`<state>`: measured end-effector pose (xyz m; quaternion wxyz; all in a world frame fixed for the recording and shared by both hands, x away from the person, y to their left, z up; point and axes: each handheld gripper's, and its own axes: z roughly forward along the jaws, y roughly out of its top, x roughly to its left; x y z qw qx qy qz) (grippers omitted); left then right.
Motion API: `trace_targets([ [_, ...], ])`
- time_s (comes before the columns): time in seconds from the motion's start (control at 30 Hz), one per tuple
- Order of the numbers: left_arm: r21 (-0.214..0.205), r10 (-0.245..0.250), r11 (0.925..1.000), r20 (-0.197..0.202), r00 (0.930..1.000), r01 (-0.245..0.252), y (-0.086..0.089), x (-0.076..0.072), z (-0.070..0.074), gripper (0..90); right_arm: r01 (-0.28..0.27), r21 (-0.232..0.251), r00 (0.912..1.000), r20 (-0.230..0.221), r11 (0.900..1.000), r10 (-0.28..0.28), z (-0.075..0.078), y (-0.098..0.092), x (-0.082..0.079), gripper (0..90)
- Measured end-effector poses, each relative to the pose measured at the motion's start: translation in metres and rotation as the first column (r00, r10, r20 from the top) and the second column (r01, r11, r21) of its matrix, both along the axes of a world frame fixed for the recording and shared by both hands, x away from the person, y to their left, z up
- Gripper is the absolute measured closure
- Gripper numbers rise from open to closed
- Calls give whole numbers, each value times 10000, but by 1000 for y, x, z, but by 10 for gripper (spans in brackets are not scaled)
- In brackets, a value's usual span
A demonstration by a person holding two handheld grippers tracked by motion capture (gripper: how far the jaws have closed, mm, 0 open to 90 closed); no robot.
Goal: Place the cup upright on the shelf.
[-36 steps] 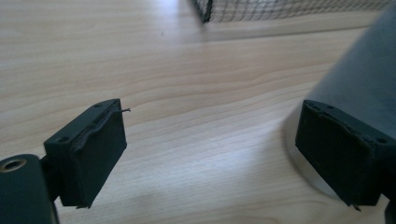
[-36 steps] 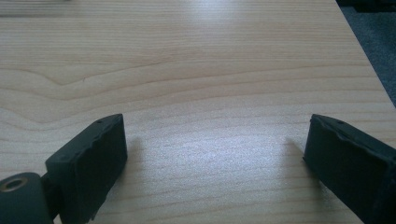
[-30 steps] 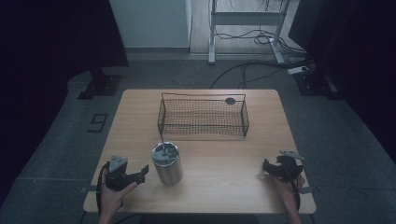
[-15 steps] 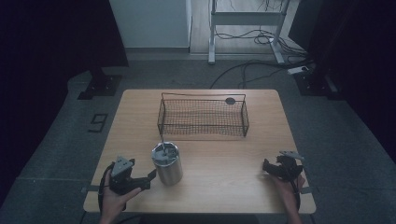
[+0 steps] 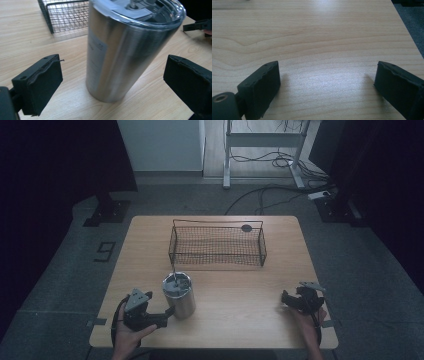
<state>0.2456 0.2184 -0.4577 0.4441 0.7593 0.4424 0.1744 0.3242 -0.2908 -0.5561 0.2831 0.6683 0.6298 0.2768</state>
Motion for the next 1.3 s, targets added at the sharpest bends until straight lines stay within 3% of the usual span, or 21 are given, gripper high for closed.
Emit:
trace_targets([
  [0.23,106,-392,9992,-108,9992,393,-14,3,-2,5,2,-3,10000,5,10000,-2,0,0,0,64],
  [0.47,135,-424,9990,-99,9991,425,-25,6,-6,0,5,-8,10000,-10,10000,-5,0,0,0,65],
  [0.7,314,-78,9995,-93,9999,81,-34,9,-10,0,10,-7,10000,-4,10000,-10,0,0,0,67],
  [0.97,493,357,9981,285,9990,-371,-42,19,-9,0,14,-10,10000,-4,10000,-14,0,0,0,67],
  [1.3,694,600,9956,486,9970,-633,-52,31,-14,0,15,-15,10000,-2,10000,-15,0,0,0,67],
])
